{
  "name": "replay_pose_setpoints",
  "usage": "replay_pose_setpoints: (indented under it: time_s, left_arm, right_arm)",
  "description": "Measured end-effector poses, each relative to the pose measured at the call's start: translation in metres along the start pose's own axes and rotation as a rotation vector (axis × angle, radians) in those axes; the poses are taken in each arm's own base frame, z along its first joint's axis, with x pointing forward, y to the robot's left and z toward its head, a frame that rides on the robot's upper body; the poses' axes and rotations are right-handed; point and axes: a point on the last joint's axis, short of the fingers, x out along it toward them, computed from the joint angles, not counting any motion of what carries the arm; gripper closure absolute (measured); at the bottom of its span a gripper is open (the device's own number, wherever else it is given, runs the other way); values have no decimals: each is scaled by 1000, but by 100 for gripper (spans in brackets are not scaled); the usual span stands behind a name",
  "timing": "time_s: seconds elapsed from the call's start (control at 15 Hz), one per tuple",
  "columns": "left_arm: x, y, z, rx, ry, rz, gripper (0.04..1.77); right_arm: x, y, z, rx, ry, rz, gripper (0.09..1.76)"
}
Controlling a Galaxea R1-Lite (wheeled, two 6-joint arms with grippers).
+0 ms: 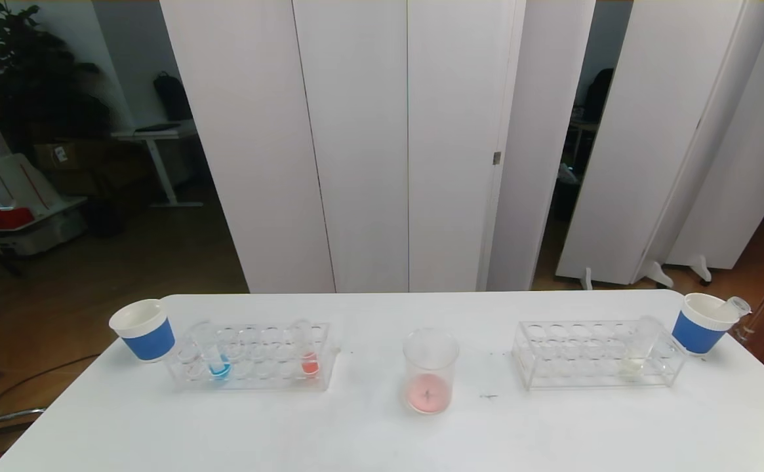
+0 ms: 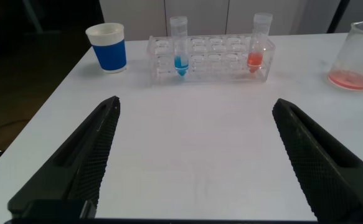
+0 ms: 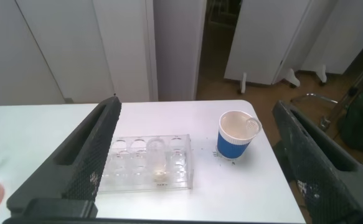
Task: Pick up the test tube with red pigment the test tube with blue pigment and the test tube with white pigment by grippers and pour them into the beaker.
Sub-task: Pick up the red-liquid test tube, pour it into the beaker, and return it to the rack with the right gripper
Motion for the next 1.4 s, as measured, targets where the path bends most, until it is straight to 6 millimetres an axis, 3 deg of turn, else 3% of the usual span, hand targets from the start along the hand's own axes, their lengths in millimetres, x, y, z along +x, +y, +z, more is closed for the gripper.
replay_pose_setpoints:
  time_s: [0.4, 0.87, 1.07, 1.4]
  left_arm:
    - [0, 0, 0, 0, 0, 0, 6]
    - [0, 0, 0, 0, 0, 0, 6]
    - [0, 0, 0, 0, 0, 0, 6]
    - [0, 0, 0, 0, 0, 0, 6]
  right_arm:
    - [-94, 9, -3, -74, -79, 53, 11]
    - [-186, 5, -48, -62, -176, 125, 11]
    - [-199, 3, -75, -19, -198, 125, 11]
    - [-193, 4, -123, 48, -179, 126, 11]
